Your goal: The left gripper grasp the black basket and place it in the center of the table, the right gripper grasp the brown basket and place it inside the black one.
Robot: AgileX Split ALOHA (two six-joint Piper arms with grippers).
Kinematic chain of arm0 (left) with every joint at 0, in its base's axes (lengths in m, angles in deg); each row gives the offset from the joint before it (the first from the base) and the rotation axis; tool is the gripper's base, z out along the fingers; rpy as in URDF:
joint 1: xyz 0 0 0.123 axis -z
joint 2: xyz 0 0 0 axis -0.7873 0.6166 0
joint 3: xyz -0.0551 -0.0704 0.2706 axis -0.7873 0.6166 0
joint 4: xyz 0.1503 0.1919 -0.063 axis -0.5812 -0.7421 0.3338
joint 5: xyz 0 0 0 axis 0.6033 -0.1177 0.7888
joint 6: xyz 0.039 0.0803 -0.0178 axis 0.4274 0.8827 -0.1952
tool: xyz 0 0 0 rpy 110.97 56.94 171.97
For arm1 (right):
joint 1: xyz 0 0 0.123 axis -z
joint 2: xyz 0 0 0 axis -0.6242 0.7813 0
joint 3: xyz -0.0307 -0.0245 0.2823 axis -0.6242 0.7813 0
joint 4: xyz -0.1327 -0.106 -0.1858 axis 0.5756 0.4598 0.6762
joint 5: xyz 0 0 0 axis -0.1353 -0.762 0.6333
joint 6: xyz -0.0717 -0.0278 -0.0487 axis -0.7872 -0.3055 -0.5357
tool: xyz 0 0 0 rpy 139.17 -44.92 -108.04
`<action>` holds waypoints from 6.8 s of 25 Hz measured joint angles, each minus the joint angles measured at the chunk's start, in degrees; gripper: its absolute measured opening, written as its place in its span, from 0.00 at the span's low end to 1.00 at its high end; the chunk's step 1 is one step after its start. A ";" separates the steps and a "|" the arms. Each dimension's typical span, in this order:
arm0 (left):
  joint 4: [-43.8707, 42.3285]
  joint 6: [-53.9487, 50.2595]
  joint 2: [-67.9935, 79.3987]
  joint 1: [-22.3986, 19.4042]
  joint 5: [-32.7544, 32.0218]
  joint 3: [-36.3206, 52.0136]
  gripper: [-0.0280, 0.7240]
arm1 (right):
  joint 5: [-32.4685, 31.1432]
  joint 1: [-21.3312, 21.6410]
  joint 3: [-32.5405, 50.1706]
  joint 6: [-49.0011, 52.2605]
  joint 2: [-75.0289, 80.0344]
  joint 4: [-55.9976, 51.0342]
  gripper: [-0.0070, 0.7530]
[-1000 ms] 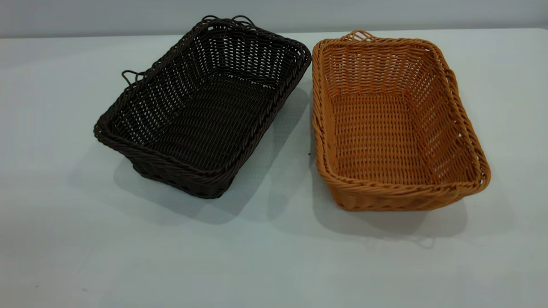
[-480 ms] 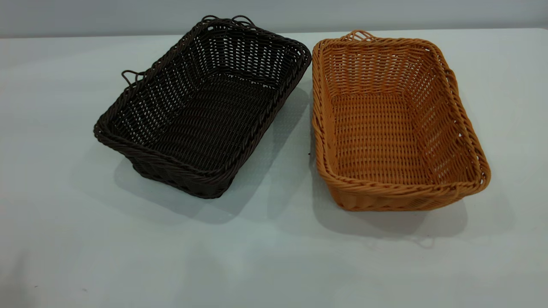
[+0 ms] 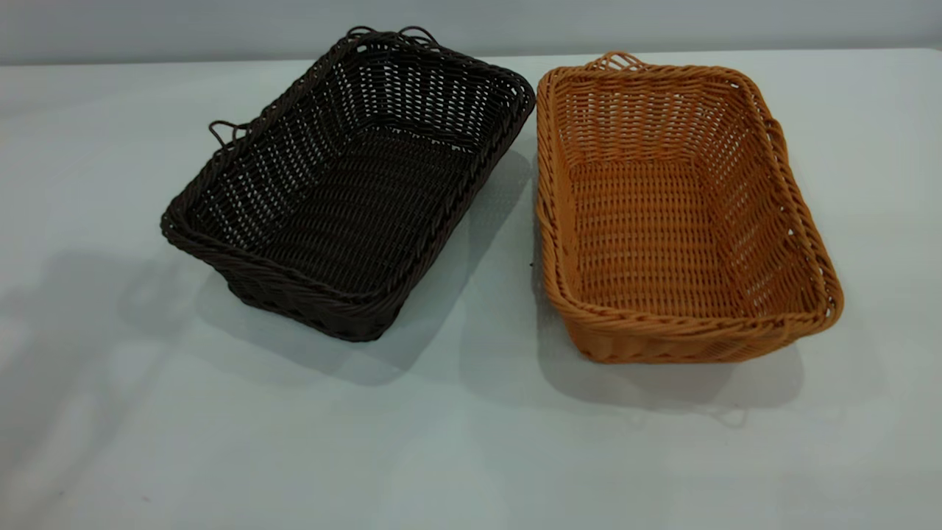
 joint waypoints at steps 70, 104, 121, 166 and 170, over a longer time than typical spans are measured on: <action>-0.39 13.78 41.61 3.20 15.19 -22.11 0.14 | 25.07 -4.60 -12.87 -50.26 102.89 -90.75 0.10; 0.49 48.76 48.13 30.95 7.47 -22.23 0.42 | 6.39 19.12 -23.23 -51.53 93.31 -67.95 0.10; 0.36 0.22 30.10 16.63 -5.32 -22.23 0.81 | 3.13 16.86 -23.27 -50.09 87.59 -62.00 0.10; -0.04 -1.70 28.64 -2.84 -5.22 -22.23 0.81 | -2.03 -18.49 -46.73 -22.52 99.85 -16.75 0.85; -2.74 -0.91 25.25 -2.84 -5.17 -22.23 0.81 | -4.05 -18.49 -50.82 -19.08 96.06 -12.02 0.84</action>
